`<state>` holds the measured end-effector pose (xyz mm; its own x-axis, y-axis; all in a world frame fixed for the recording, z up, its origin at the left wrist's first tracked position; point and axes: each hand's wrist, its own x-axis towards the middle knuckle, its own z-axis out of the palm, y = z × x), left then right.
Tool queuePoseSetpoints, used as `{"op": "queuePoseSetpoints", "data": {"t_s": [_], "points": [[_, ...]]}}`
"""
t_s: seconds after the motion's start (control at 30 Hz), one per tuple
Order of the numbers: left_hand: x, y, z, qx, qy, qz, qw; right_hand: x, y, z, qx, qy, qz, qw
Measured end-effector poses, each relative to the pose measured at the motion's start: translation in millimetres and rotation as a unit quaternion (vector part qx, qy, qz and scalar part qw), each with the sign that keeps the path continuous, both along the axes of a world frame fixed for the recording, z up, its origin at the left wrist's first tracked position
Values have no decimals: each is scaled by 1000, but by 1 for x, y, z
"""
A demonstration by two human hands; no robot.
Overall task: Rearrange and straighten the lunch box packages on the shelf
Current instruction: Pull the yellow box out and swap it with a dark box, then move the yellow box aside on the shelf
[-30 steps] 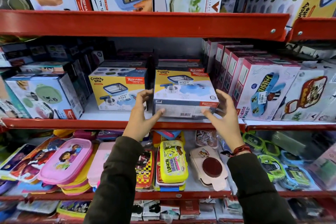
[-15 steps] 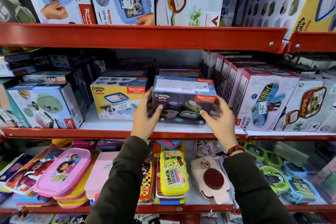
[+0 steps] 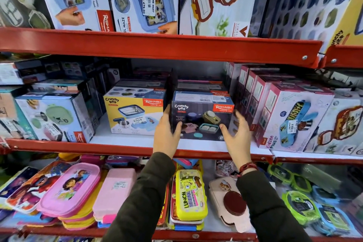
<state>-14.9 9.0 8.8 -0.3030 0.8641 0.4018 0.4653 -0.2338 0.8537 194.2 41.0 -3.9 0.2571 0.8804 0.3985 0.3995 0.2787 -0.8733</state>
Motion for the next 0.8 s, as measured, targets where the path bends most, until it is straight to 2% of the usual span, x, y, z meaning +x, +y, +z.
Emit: {"op": "queuePoseSetpoints", "data": {"t_s": [0.13,0.27,0.37,0.47,0.67,0.8], "points": [[-16,-27,-3,92,-5,56,994,-21,-30,2,107,26,-53,993],[-54,-35,-6,154,19,133,979,-69,-47,-1,129,36,26,991],[-87,-35,-7,110,11,162,981,-111,-51,-1,84,16,102,991],[-120,-32,-6,24,-6,142,990,-152,-48,-1,-36,-19,196,980],[-168,-22,-6,-110,1,82,991,-196,-28,2,-142,-125,175,966],[-186,-31,-12,-104,44,49,992,-195,-28,-1,-113,-117,156,974]]}}
